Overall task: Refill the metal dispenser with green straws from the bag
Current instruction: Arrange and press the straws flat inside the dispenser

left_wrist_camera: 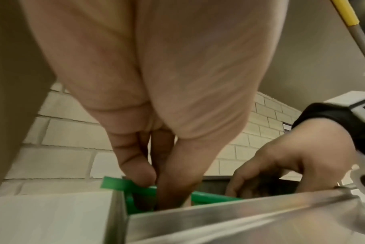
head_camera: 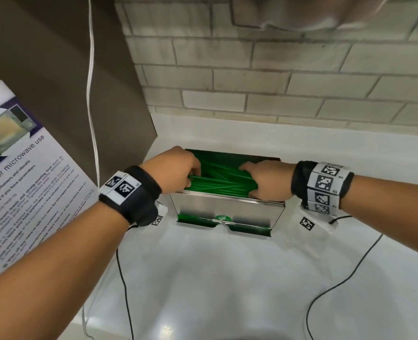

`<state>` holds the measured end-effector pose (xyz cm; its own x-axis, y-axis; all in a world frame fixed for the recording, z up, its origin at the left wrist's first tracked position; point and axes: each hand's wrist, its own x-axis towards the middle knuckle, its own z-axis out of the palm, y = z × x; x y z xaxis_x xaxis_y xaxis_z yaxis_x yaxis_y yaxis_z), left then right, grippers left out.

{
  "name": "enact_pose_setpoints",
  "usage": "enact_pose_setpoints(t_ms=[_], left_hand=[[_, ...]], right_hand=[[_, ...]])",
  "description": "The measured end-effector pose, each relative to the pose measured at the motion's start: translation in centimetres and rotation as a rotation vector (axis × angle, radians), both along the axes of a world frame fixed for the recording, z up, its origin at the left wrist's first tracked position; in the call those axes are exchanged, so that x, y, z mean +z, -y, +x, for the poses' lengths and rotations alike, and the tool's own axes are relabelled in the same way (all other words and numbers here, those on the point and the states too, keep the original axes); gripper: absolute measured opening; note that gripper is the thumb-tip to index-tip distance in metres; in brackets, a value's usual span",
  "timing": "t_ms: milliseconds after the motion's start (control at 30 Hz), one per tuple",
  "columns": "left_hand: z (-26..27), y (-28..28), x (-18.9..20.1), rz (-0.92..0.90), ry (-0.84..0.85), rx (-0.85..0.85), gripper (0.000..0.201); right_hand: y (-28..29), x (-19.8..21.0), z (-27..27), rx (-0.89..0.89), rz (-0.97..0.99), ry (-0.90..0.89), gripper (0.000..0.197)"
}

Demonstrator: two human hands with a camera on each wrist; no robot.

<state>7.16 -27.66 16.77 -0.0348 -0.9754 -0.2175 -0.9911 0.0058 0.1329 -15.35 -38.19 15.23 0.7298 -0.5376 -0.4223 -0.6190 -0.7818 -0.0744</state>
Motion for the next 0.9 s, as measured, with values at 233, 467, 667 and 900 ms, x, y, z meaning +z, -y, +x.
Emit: enact_pose_setpoints(t_ms=[233, 467, 667, 900], left_hand=[[-1.0, 1.9, -0.1, -0.049, -0.269, -0.002, 0.020], [0.8, 0.9, 0.8, -0.043, -0.240, 0.002, 0.013], [-0.2, -0.1, 0.5, 0.197, -0.067, -0.148, 0.027], [-0.5, 1.3, 0.8, 0.000, -0.031, -0.120, 0.020]], right_hand=[[0.9, 1.8, -1.2, -0.042, 0.060, 0.115, 0.045], [1.2, 2.1, -1.5, -0.078, 0.063, 0.272, 0.017], [-0.4, 1.2, -0.3, 0.041, 0.130, -0.004, 0.030], [0.3, 2.3, -0.3, -0.077, 0.100, 0.143, 0.023]])
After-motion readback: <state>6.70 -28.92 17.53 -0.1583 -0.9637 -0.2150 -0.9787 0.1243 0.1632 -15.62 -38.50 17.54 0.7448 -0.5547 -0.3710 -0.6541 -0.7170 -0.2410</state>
